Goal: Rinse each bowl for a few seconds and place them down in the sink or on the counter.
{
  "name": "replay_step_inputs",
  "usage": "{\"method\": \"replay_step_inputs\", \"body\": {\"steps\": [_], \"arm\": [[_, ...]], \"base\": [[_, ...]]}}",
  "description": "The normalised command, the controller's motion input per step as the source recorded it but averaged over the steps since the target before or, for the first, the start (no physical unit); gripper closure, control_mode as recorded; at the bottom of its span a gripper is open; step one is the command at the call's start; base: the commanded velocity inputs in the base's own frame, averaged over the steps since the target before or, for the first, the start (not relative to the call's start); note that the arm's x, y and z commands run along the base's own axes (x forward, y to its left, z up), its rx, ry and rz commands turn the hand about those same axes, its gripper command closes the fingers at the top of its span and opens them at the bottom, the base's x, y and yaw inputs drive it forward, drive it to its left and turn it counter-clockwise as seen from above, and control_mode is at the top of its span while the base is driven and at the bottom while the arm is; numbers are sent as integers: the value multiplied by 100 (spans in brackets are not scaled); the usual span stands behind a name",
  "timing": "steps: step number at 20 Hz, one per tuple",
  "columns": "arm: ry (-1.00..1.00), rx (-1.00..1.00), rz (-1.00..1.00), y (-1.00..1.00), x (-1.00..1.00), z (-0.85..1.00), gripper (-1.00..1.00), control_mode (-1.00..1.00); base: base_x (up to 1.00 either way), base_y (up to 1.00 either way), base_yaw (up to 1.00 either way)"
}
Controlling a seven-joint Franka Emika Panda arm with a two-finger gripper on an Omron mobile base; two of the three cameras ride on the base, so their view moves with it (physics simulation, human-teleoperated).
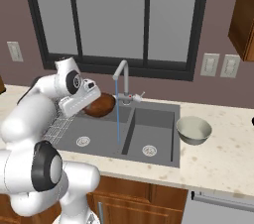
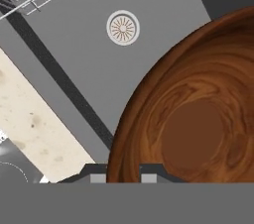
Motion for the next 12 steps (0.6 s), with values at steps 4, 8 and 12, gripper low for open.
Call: {"method": "replay_step_inputs", "body": {"steps": [4,8,12], "arm": [[2,-1,3,-9,31,-6,100,-100],[2,0,4,-12,27,-7,100,-100],[3,0,4,-6,27,-9,100,-100]], "base": [[0,0,0],[0,0,0],[0,0,0]]}}
